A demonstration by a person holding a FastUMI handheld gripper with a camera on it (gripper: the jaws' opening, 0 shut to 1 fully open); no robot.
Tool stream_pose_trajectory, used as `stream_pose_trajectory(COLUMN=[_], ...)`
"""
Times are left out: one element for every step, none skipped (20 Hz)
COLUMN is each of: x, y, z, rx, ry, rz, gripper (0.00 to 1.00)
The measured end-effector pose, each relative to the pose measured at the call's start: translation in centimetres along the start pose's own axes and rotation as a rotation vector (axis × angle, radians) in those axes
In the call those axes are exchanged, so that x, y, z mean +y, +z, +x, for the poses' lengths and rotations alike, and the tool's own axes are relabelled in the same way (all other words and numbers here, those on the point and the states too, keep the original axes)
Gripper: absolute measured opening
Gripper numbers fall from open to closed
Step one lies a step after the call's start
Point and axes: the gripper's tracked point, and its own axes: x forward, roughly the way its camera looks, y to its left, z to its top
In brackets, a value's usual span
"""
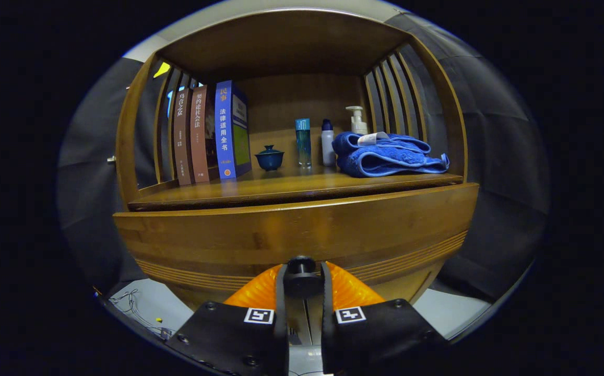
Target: Pull open the drawer, take out the items inside it, and place them on the countertop above the cabinet.
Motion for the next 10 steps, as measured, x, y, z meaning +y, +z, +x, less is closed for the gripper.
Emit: stream_pose_trajectory(x=[-0.1, -0.2, -0.2, -0.3, -0.4, -0.4, -0.5, -0.6, -0.7, -0.7], y=[-0.1, -0.3, -0.4, -0.5, -0.6, -0.7, -0.9, -1.0, -1.1, -1.2], z=[-0.8, -1.5, -2.2, -2.9, -3.7, -4.4, -5.0, -5.6, -6.2, -6.7], rx=[0.0, 0.002, 0.0, 0.001, 0.0, 0.001, 0.003, 0.005, 0.006, 0.008], ry=[0.001, 0.0, -0.001, -0.002, 0.0, 0.001, 0.003, 0.006, 0.008, 0.01], rz=[0.002, 0.002, 0.004, 0.007, 0.009, 0.011, 0.011, 0.013, 0.015, 0.015], gripper=[0.28, 0.28, 0.28, 0.28, 0.28, 0.28, 0.28, 0.28, 0.28, 0.28])
